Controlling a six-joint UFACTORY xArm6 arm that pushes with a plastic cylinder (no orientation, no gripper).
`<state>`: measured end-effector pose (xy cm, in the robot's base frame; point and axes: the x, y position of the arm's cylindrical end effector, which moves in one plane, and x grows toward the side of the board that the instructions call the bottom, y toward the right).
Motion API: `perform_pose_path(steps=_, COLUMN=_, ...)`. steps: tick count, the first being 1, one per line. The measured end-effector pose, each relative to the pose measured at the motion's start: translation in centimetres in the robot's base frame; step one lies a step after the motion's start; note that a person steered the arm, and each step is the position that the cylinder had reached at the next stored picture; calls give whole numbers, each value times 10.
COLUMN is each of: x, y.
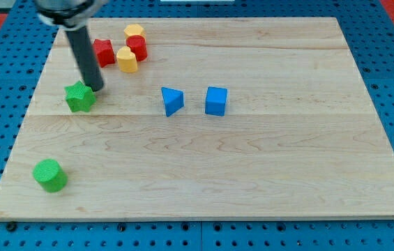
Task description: Move your arm to the center
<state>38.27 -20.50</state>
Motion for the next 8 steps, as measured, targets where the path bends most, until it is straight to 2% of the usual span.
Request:
perform_pose_path(steps=1, x=33, y=-15)
perform_pose_path(steps=2, x=89, y=-7)
perform_pose_path(steps=3, x=101, y=-7)
perform_pose_path(steps=4, x=58, y=-3)
perform_pose_path(steps=5, x=39, y=-3)
perform_pose_path(steps=8, x=17, y=-3)
